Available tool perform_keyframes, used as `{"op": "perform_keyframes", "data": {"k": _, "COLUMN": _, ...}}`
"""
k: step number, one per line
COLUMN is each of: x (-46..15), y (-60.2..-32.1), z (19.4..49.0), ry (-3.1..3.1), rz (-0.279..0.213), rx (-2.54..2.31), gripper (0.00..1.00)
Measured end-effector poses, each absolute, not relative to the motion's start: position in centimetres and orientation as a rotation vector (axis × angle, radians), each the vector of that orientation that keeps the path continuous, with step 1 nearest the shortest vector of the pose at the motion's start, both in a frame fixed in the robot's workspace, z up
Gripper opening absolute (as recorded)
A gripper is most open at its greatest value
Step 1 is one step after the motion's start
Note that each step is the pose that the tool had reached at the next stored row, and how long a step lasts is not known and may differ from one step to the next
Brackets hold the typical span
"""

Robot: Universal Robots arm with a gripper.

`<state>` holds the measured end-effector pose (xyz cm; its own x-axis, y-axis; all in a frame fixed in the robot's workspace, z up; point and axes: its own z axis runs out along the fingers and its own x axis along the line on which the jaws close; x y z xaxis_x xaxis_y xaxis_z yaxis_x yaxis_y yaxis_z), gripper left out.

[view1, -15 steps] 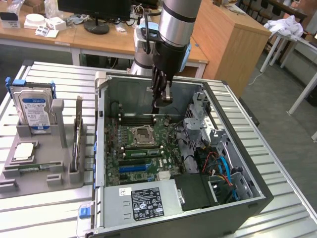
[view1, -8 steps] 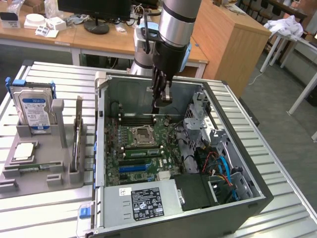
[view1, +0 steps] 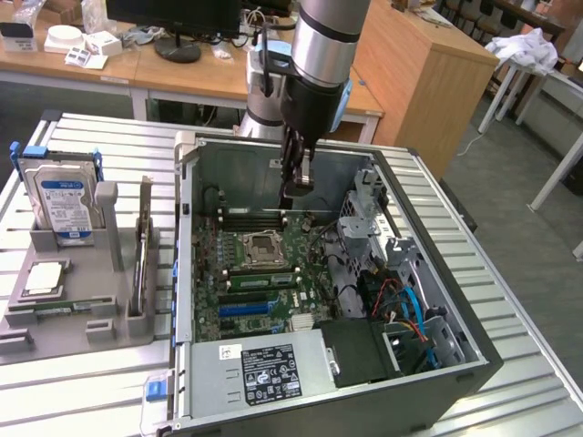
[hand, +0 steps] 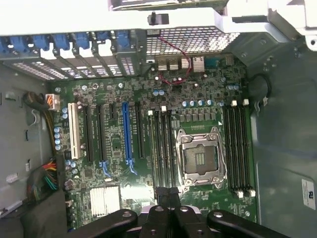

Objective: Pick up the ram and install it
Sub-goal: 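Press down the ram until it locks into place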

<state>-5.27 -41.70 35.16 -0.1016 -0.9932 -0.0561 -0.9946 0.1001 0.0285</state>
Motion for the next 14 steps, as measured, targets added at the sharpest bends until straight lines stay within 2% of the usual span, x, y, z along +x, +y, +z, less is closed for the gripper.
{"op": "perform_keyframes", "data": {"k": 14, "x": -5.27, "y": -41.7, "z": 35.09, "ry": 2.481, "rz": 0.088, "rx": -1.88, "gripper": 0.11}}
